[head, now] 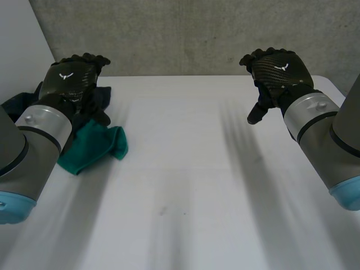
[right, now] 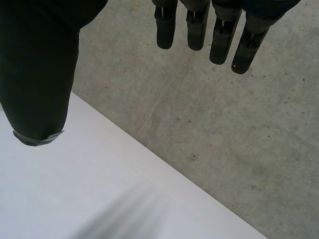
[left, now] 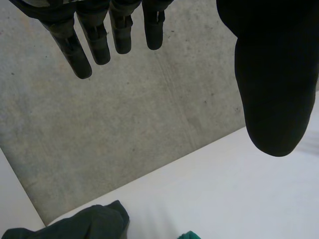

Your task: Fold the laundry.

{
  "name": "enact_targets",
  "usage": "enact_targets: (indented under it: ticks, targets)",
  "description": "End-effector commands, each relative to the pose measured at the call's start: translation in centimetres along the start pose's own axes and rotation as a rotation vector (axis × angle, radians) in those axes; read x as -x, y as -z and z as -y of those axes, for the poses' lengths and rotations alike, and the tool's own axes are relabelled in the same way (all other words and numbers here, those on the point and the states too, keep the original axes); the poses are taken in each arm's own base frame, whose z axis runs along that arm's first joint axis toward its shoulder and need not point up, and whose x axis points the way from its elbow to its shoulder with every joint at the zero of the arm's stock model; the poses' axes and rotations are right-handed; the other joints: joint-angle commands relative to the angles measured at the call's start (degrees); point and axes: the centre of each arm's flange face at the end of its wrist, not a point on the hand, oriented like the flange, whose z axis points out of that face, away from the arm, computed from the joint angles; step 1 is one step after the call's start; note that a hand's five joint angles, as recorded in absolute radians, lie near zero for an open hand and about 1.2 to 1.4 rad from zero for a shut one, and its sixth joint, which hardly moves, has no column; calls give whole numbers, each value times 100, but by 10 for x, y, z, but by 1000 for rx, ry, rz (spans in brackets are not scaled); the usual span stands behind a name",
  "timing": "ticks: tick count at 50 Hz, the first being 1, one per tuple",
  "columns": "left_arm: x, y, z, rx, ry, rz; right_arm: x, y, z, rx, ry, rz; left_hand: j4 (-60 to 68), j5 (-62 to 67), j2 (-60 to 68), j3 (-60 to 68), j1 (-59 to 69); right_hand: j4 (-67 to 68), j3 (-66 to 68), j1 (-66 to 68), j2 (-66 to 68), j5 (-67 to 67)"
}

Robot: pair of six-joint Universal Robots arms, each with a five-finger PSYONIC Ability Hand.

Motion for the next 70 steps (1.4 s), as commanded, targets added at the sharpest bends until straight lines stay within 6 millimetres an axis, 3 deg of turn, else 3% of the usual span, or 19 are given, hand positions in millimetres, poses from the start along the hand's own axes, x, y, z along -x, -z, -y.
enact_targets:
  ticks: [1, 6, 10, 22, 27, 29, 33, 36, 40, 43, 49, 50, 53, 57, 60, 61, 64, 67, 70]
  targets:
    - [13, -20, -3, -18, -87, 43, -2, -1, 1, -5, 1, -7, -144, -228, -156, -163, -151, -315, -192, -113, -291, -303]
    - [59, -55, -30, 50, -275, 149, -4, -2, 1, -2, 1, -11, -144, -228, -156, -163, -151, -315, -192, -113, -291, -303]
    - [77, -76, -56, 99, -355, 114, -5, -2, 2, -5, 1, -13, -144, -228, -156, -163, -151, -315, -192, -113, -291, -303]
    - [134, -123, -141, 223, -358, 70, -4, -2, -1, 1, 1, -10, -144, -228, -156, -163, -151, -315, -192, -113, -291, -303]
    - [156, -136, -159, 240, -369, 109, -1, -3, -6, 14, 3, -4, 191, 107, 178, 171, 184, -315, -192, -113, -291, -303]
    - [158, -139, -159, 232, -373, 113, -1, -4, -7, 17, 3, -3, 995, 911, 982, 975, 988, -315, -192, -113, -291, -303]
    - [161, -146, -152, 161, -382, 141, -1, -5, -8, 20, 6, -2, 6816, 6732, 6804, 6797, 6809, -315, -192, -113, -291, -303]
    - [157, -149, -145, 106, -399, 164, -1, -5, -9, 21, 19, -2, 6835, 6751, 6822, 6815, 6828, -315, -192, -113, -291, -303]
    - [140, -147, -120, 6, -418, 210, -2, -5, -9, 22, 38, -5, 6835, 6751, 6822, 6815, 6828, -315, -192, -113, -291, -303]
    - [106, -136, -86, -74, -406, 180, -3, -6, -9, 20, 38, -8, 6835, 6751, 6822, 6815, 6828, -315, -192, -113, -291, -303]
    - [13, -85, -4, -267, -223, -10, -8, -7, -1, -2, 40, -27, 6835, 6751, 6822, 6815, 6828, -315, -192, -113, -291, -303]
    - [-7, -68, 17, -317, -154, -68, -11, -8, 0, -5, 40, -35, 6835, 6751, 6822, 6815, 6828, -315, -192, -113, -291, -303]
    - [-42, -35, 38, -351, -52, -179, -25, -11, 2, -9, 40, -70, 6835, 6751, 6822, 6815, 6828, -315, -192, -113, -291, -303]
    - [-83, -8, 19, -268, -7, -304, -37, -13, 5, -18, 41, -102, 6835, 6751, 6822, 6815, 6828, -315, -192, -113, -291, -303]
    - [-111, 11, -4, -174, -5, -396, -43, -15, 6, -23, 41, -119, 3870, 3785, 3857, 3850, 3862, -315, -192, -113, -291, -303]
    - [-132, 30, -20, -105, -15, -480, -48, -16, 6, -23, 40, -132, 2228, 2144, 2215, 2208, 2221, -315, -192, -113, -291, -303]
    - [-156, 51, -37, -26, -28, -593, -56, -18, 6, -21, 41, -151, -165, -249, -178, -185, -172, -315, -192, -113, -291, -303]
    - [-158, 54, -44, 12, -41, -633, -63, -19, 6, -22, 41, -170, -165, -249, -178, -185, -172, -315, -192, -113, -291, -303]
    - [-141, 38, -42, 9, -37, -571, -64, -20, 8, -25, 42, -169, -165, -249, -178, -185, -172, -315, -192, -113, -291, -303]
